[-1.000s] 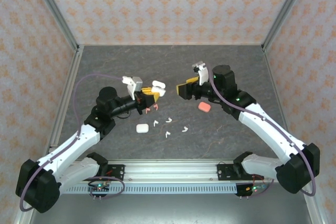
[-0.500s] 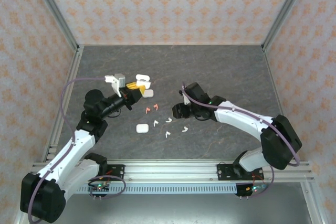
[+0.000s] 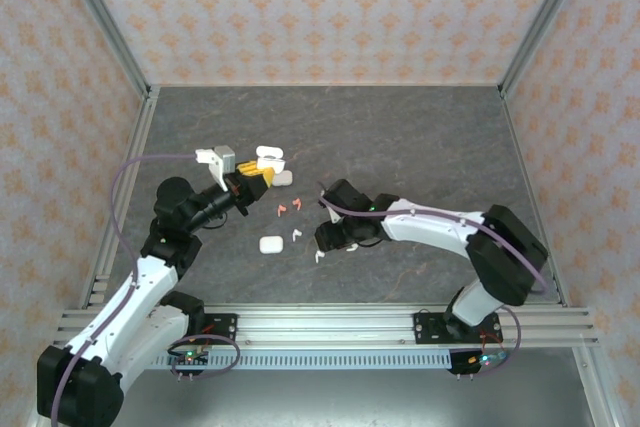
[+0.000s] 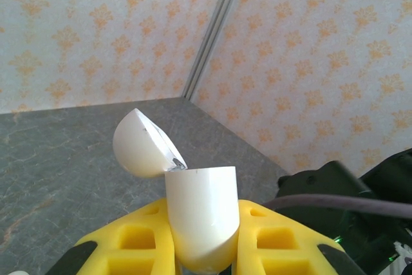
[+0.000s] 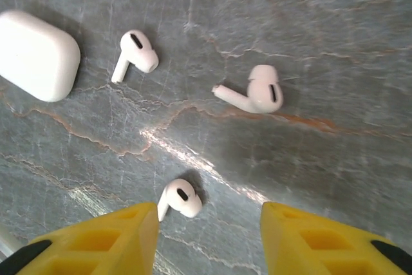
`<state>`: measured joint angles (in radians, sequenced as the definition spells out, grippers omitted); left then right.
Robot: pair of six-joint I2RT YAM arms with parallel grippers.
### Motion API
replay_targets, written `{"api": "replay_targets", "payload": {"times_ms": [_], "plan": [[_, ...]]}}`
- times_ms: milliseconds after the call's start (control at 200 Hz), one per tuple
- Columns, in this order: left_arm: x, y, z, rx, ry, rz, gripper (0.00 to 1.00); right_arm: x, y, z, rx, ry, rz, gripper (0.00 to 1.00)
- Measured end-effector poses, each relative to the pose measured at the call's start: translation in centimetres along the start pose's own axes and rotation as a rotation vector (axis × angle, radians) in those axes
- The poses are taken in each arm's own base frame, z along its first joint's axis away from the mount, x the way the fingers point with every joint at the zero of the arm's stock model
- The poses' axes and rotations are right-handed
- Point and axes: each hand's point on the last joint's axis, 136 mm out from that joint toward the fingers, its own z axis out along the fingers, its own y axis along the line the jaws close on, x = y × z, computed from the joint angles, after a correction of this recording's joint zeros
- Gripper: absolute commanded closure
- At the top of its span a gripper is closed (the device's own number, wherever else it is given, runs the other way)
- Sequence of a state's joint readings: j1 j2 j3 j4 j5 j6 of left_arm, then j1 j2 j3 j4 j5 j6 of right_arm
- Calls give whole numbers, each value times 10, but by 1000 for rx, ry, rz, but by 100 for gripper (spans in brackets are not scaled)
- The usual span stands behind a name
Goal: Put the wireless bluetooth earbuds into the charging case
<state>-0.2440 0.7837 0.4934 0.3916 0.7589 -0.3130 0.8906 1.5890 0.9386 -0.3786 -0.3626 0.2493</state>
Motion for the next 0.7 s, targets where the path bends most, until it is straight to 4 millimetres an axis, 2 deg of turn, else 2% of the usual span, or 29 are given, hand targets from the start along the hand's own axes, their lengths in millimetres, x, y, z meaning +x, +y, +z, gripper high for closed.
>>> {"api": "replay_targets", "payload": {"times_ms": [245, 525, 701], "plan": [[2, -1, -2, -2, 5, -3, 100, 2, 17, 21, -38, 58, -54, 58], [5, 0, -2, -6, 16, -10, 100, 10, 16, 37, -45, 111, -58, 60], [7, 1, -3, -10, 25, -17, 100, 12, 16, 39, -45, 117, -63, 63]]}}
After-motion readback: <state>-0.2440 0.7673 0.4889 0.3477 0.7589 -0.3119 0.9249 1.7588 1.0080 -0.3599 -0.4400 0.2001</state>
